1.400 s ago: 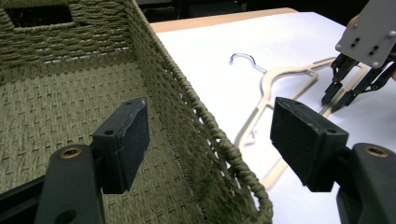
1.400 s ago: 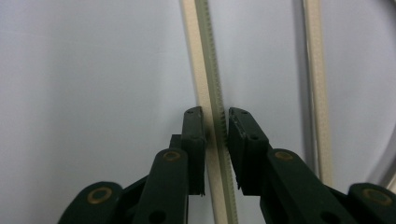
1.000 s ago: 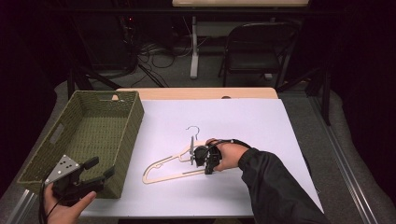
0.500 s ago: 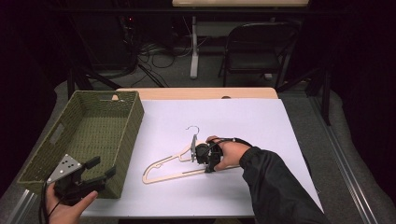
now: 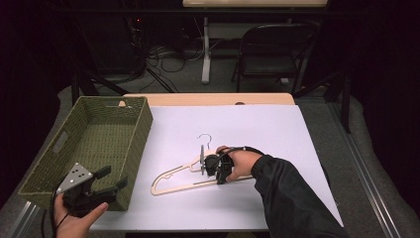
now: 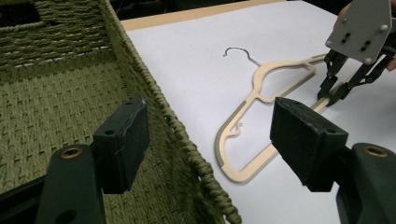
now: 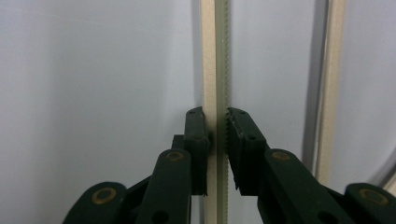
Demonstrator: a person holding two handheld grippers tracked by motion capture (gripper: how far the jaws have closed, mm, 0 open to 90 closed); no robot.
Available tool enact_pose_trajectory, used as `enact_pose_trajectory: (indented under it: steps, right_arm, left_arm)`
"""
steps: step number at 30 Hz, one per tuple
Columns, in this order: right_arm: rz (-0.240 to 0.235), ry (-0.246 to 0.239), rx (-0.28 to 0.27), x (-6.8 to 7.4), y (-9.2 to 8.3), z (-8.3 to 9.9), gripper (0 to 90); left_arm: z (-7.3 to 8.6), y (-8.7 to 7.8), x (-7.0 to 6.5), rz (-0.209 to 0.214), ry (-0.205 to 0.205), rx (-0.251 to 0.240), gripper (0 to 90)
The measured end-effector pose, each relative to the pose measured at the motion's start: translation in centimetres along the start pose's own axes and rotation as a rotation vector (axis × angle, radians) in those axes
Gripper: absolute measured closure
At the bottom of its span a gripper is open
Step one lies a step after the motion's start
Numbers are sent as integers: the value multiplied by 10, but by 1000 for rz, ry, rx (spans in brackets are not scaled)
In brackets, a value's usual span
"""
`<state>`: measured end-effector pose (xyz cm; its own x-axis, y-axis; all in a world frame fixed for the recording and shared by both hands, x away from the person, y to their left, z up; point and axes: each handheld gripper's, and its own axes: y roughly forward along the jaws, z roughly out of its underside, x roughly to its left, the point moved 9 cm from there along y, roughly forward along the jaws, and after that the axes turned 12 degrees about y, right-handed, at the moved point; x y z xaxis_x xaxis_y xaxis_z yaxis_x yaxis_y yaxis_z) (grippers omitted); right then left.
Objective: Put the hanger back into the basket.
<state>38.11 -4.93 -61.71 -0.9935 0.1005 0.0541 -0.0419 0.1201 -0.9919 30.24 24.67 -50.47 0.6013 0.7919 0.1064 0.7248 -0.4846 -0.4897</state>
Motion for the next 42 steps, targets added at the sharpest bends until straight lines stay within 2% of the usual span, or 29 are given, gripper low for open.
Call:
enact_pose_trajectory:
  steps: [5,11,15,19,22,28,30,33,37,39,41,42]
  right_arm:
    - [26,-20,3,2,-1,0,799]
    - [67,-28,-18,1,-3,-1,801]
    - [114,-27,-37,1,-7,-1,801]
    - [164,-49,-37,4,-9,0,801]
    - [207,-67,-46,7,-11,1,801]
    - [277,-80,-100,16,-18,4,801]
    - [298,-80,-110,21,-21,7,801]
    - [356,-99,-119,26,-25,10,801]
    - [417,-125,-139,33,-30,13,800]
    - [428,-130,-152,36,-30,14,800]
    - [438,-147,-156,39,-29,14,800]
    - [446,-150,-143,41,-29,15,800]
  left_arm:
    - [-2,5,-6,14,11,4,285]
    - [-4,9,-11,28,23,8,285]
    - [-5,14,-16,39,31,15,285]
    - [-6,19,-22,57,39,23,285]
    - [-8,23,-28,67,56,29,285]
    - [-19,30,-47,108,95,24,285]
    - [-24,35,-54,128,106,24,285]
    - [-29,47,-63,146,122,36,285]
    - [-32,70,-74,184,115,64,285]
    - [-34,82,-79,201,127,71,292]
    - [-37,94,-80,214,122,74,293]
    - [-37,101,-80,218,122,82,293]
